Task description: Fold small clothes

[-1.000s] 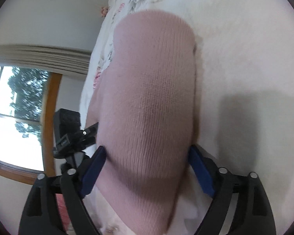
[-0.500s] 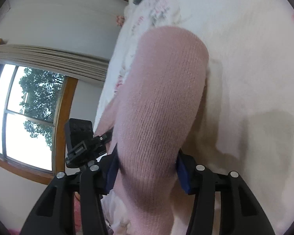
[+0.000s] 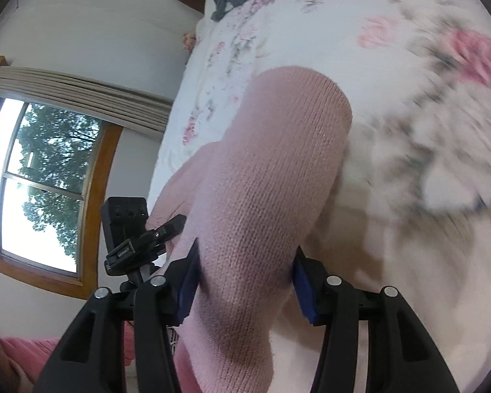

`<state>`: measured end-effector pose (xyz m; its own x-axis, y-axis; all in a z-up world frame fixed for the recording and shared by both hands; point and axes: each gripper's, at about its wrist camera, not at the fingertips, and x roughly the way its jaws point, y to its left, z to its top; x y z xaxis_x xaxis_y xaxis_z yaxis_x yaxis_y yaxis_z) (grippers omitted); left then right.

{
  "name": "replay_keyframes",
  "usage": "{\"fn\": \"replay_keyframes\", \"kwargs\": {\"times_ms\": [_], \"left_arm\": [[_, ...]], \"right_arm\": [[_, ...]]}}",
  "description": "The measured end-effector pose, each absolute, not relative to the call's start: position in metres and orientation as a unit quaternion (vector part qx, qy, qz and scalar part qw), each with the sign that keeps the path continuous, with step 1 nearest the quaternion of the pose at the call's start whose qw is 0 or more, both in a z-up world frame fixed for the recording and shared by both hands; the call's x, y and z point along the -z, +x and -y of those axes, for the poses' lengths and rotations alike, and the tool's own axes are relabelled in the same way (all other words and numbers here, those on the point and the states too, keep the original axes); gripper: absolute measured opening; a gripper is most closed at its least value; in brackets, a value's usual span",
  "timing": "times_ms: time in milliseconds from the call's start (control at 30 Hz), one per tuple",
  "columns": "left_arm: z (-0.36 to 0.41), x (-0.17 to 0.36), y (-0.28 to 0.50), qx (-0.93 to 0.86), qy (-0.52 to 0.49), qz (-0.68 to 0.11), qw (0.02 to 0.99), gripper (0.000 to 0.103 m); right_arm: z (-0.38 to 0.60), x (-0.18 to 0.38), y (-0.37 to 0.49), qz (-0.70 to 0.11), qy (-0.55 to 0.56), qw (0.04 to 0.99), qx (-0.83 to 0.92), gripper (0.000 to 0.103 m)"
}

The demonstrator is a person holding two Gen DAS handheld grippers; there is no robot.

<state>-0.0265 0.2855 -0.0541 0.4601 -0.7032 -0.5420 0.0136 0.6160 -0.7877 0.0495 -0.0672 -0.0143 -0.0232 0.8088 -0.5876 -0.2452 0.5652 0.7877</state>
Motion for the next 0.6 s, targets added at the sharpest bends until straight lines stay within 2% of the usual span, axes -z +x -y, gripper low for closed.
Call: {"fn": "replay_keyframes", "kwargs": {"times_ms": [133, 267, 400, 600], "left_arm": [[-0.274, 0.088, -0.047, 0.207, -0.377, -0.491, 0.758, 0.045], [-0.285, 0.124, -0.064, 0.187, -0.407, -0.503, 0.739, 0.048], [-0.289, 0.132, -0.07, 0.178, -0.396, -0.5, 0.749, 0.052], [-0.283, 0.102, -0.062, 0.142, -0.337, -0.529, 0.766, 0.056]], "right_arm": [[0.081, 0.042, 0.028, -0.615, 0.239, 0.652, -0.373, 0.051], [0.091, 0.068, 0.01, -0.622, 0.257, 0.646, -0.36, 0.044], [0.099, 0.086, 0.004, -0.622, 0.282, 0.643, -0.345, 0.044], [0.094, 0.079, -0.009, -0.633, 0.228, 0.663, -0.329, 0.058]]}}
